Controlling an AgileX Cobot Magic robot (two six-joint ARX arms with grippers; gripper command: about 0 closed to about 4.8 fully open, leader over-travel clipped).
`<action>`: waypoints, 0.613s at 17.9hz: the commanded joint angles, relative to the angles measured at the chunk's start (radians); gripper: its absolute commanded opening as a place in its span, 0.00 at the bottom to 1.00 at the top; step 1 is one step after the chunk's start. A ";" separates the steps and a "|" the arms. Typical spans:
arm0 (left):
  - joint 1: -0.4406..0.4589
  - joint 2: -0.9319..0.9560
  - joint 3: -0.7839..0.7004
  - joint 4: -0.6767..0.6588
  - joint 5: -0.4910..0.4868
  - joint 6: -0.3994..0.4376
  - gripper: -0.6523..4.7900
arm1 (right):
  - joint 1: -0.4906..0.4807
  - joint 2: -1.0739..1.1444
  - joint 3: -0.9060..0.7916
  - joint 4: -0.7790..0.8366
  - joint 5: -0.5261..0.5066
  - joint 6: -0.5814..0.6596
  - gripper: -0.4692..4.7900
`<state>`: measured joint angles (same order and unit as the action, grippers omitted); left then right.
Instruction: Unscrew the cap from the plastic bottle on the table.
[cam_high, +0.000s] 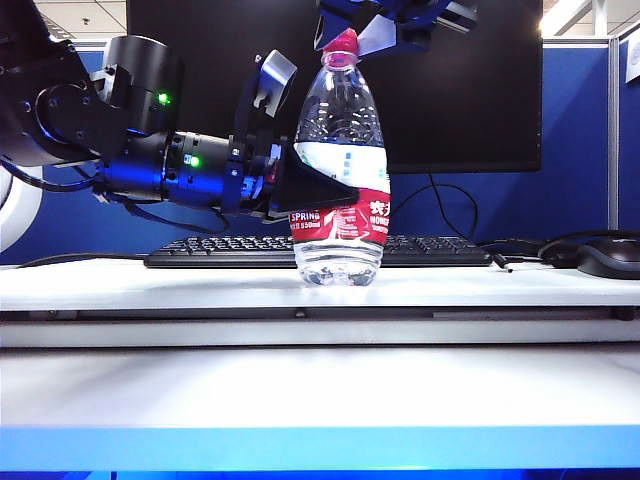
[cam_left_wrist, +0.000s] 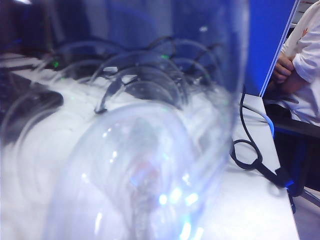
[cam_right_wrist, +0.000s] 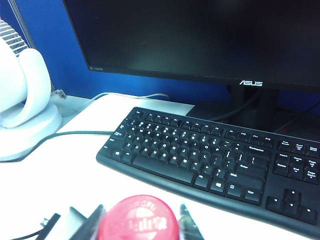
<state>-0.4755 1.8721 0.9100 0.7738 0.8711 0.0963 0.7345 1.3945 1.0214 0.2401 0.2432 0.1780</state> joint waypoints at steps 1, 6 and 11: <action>-0.001 -0.001 -0.002 -0.010 -0.003 0.004 0.11 | 0.003 -0.007 0.005 0.029 -0.003 -0.008 0.23; -0.001 -0.001 -0.002 -0.010 -0.020 0.005 0.11 | -0.017 -0.033 0.005 0.031 -0.010 -0.055 0.17; -0.002 -0.001 -0.002 -0.010 -0.021 0.004 0.11 | -0.043 -0.068 0.005 0.034 -0.010 -0.060 0.16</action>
<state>-0.4805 1.8706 0.9127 0.7757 0.8520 0.1009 0.6998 1.3441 1.0145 0.1955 0.2031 0.1184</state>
